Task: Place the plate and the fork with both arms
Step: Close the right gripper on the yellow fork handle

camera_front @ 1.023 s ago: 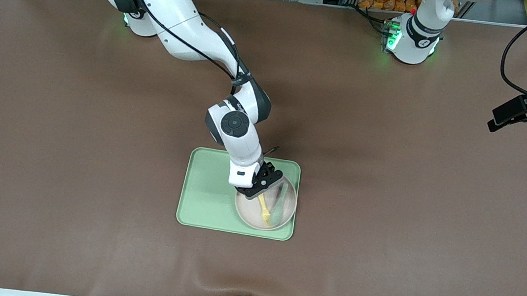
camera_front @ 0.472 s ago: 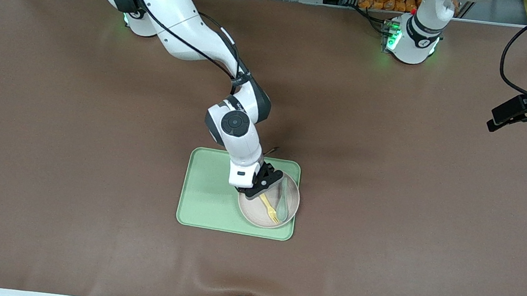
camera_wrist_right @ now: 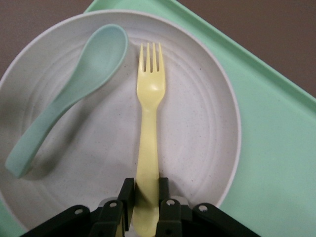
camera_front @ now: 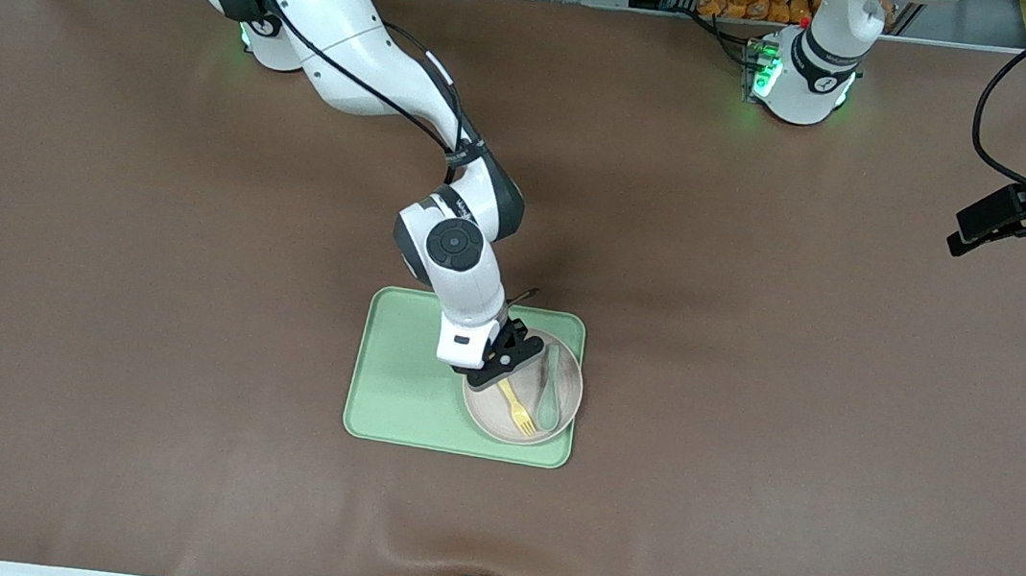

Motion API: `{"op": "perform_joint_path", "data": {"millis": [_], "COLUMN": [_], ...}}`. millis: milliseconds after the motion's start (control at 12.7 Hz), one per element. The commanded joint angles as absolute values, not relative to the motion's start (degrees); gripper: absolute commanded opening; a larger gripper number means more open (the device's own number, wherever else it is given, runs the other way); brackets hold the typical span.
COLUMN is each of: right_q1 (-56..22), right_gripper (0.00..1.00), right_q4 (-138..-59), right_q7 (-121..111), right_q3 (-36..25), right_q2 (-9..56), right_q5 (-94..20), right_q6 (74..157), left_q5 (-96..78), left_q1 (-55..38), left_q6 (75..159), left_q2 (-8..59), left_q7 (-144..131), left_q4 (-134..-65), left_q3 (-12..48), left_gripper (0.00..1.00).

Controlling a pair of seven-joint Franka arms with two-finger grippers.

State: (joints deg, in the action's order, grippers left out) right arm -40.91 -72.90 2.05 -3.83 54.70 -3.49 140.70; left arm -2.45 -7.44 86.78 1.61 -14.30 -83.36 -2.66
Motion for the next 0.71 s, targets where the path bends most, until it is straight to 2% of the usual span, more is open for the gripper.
{"op": "perform_joint_path", "data": {"millis": [0, 630], "right_q1": [-40.6, -41.2], "right_gripper": [0.00, 0.00], "right_q4": [-73.6, -73.3], "right_q7": [5.4, 16.3], "right_q3": [-3.6, -3.2], "right_q2": [52.2, 49.1], "right_q5": [-3.1, -3.8], "right_q6": [135.9, 127.7], "left_q5": [-2.2, -2.1], "left_q1": [-7.6, -7.3], "left_q6": [86.9, 86.4], "left_q2": [0.6, 0.1], "left_q7": [-14.0, -14.1], "left_q4": [-84.2, -84.3], "left_q3": [-2.5, -1.4], "left_gripper": [1.00, 1.00]}}
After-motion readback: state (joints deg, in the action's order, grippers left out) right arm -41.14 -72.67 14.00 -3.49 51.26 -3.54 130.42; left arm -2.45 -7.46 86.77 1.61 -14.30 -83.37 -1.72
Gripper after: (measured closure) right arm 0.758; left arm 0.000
